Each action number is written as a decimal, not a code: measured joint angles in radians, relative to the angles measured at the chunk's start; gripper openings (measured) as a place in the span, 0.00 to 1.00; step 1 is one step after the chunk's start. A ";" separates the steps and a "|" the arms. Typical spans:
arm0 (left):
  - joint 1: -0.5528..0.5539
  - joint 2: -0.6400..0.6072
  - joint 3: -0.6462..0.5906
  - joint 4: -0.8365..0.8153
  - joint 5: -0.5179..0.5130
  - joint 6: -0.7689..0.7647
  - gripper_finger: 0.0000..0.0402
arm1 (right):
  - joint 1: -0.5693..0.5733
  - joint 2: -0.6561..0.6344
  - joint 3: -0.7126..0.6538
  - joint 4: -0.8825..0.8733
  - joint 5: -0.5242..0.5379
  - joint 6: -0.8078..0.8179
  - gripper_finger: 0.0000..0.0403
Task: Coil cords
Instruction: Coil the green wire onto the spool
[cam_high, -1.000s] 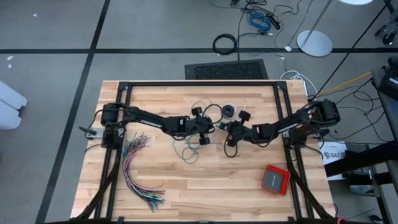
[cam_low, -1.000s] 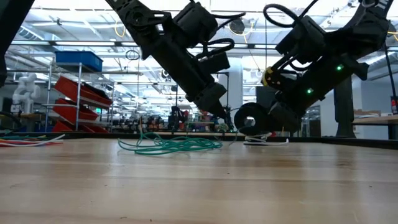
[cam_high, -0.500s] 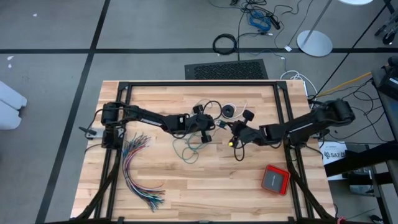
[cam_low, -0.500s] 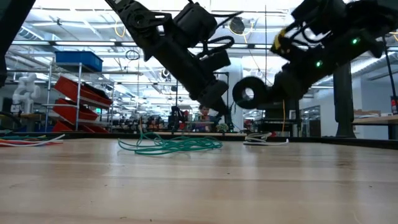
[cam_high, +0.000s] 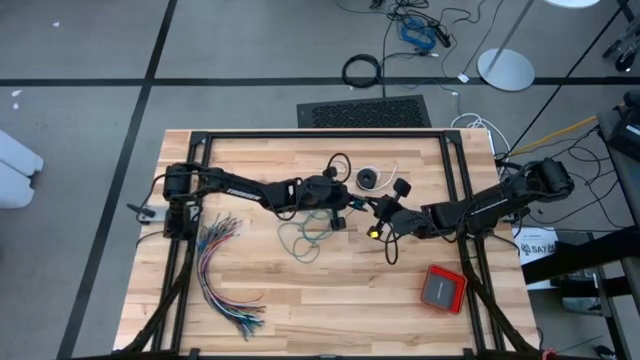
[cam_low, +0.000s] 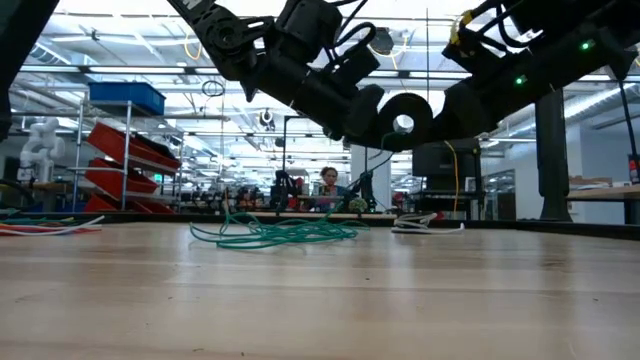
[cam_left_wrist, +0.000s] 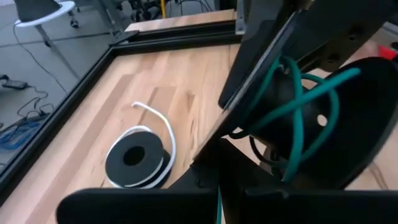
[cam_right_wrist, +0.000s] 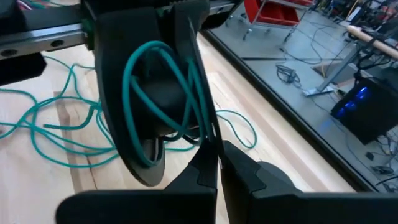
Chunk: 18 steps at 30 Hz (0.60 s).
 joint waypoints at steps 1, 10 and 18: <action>-0.001 0.000 0.000 0.004 0.001 0.000 0.00 | 0.002 0.000 0.000 0.007 0.009 -0.002 0.00; 0.000 -0.005 0.000 0.002 0.067 -0.009 0.07 | 0.047 -0.029 0.000 0.057 0.068 -0.051 0.00; 0.000 -0.119 0.000 -0.053 0.114 0.021 0.16 | 0.083 -0.096 0.000 0.098 0.103 -0.114 0.00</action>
